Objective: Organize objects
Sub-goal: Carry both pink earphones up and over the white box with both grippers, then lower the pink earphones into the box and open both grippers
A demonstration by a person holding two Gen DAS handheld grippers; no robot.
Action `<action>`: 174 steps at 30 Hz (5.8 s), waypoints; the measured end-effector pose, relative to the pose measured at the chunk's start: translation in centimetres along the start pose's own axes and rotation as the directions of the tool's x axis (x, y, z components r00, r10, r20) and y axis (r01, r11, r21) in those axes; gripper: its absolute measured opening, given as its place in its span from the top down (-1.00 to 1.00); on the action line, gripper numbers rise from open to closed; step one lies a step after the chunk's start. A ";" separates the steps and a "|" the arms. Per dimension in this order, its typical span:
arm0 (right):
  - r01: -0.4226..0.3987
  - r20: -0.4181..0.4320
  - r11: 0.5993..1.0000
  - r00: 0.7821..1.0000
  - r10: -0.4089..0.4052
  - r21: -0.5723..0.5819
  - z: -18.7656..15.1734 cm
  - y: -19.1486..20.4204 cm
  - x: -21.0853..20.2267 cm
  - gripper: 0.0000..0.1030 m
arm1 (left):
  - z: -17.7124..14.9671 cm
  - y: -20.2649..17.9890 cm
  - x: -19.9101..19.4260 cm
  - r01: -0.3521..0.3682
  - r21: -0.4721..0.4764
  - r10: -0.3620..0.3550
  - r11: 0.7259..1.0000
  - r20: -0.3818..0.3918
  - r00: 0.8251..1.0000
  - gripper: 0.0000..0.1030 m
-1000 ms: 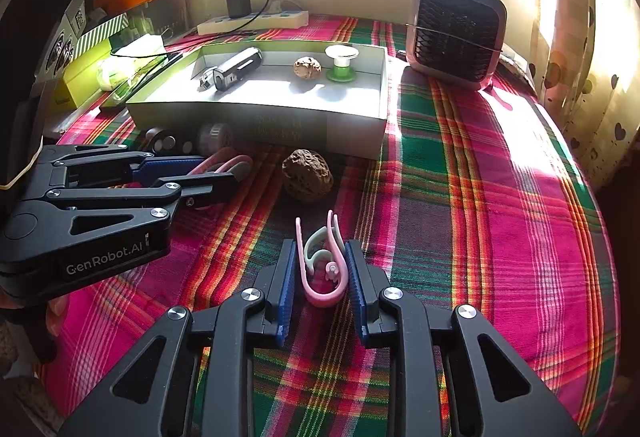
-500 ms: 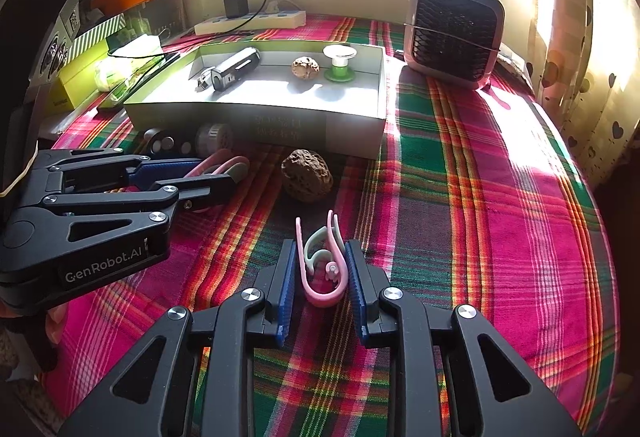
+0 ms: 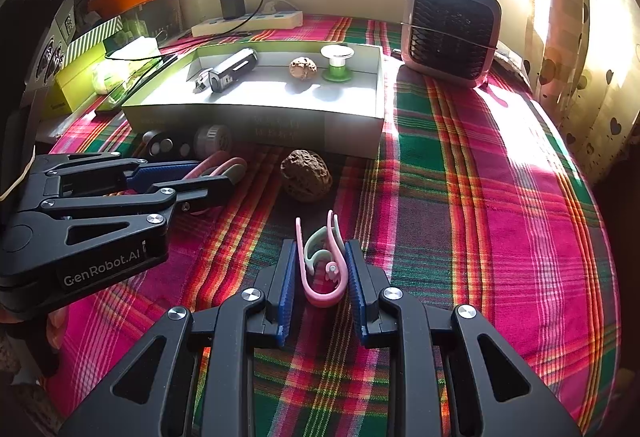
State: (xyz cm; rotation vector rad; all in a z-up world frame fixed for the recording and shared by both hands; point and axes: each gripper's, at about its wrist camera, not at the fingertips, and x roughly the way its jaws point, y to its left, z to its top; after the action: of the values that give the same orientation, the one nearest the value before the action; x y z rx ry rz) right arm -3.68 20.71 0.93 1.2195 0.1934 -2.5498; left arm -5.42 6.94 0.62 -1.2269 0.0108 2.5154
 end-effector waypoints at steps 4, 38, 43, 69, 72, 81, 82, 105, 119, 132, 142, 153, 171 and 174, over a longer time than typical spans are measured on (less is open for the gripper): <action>-0.010 0.002 1.000 1.000 0.010 0.003 0.0 0.1 -0.1 0.52 | -0.2 0.0 -0.2 0.001 -0.001 -0.001 1.000 -0.003 1.000 0.58; -0.033 0.078 0.999 0.996 0.034 -0.008 2.6 1.7 -2.1 0.52 | 1.3 2.0 -4.3 -0.004 -0.037 0.007 0.999 0.085 0.996 0.58; -0.038 0.087 0.999 0.995 0.039 -0.013 3.4 1.9 -2.1 0.51 | 1.8 2.9 -4.5 -0.011 -0.056 0.016 0.998 0.095 0.995 0.58; -0.020 0.080 1.000 0.997 0.020 -0.003 9.7 0.9 2.1 0.52 | 5.3 8.6 -2.5 -0.070 -0.142 0.085 0.987 0.101 0.991 0.58; -0.017 0.067 1.000 0.998 0.016 0.012 10.4 0.4 3.1 0.52 | 5.6 9.1 -2.0 -0.077 -0.149 0.092 0.986 0.097 0.991 0.58; -0.015 0.038 0.998 0.999 0.013 0.054 11.7 -1.0 5.4 0.51 | 6.2 10.0 -0.6 -0.095 -0.157 0.108 0.983 0.079 0.991 0.58; -0.012 0.035 0.999 0.999 0.010 0.053 11.8 -1.0 5.6 0.51 | 6.2 10.1 -0.4 -0.097 -0.156 0.110 0.983 0.076 0.991 0.58; 0.030 -0.009 0.999 1.000 -0.029 0.036 13.1 -1.6 8.7 0.51 | 6.6 10.8 1.7 -0.142 -0.149 0.147 0.979 0.027 0.989 0.59; 0.053 -0.009 0.998 0.999 -0.053 0.015 13.5 -1.2 9.6 0.51 | 7.0 11.2 2.3 -0.161 -0.147 0.164 0.976 0.014 0.986 0.59; 0.045 -0.011 0.999 0.999 -0.045 0.016 13.5 -1.1 9.9 0.52 | 7.4 11.2 2.7 -0.175 -0.135 0.178 0.975 0.009 0.984 0.58; 0.044 -0.011 0.999 0.999 -0.044 0.018 13.5 -1.1 9.9 0.51 | 7.5 11.2 2.9 -0.180 -0.129 0.182 0.975 0.006 0.983 0.58; 0.041 -0.008 0.999 0.999 -0.041 0.025 13.4 -1.3 10.0 0.51 | 7.5 11.1 3.0 -0.181 -0.129 0.183 0.975 0.005 0.983 0.57; 0.027 -0.004 0.999 1.000 -0.027 0.027 13.3 -1.1 9.8 0.36 | 7.5 11.1 3.0 -0.175 -0.132 0.178 0.976 0.005 0.984 0.53; 0.027 0.000 0.999 1.000 -0.027 0.029 13.3 -1.0 9.6 0.32 | 7.4 11.1 3.0 -0.170 -0.134 0.173 0.976 0.008 0.985 0.49</action>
State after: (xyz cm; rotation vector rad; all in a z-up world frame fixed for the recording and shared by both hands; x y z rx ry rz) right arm -19.52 16.24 1.82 1.2353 0.1750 -2.5843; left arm -16.14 -1.53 1.40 -1.3039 -0.0592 2.7153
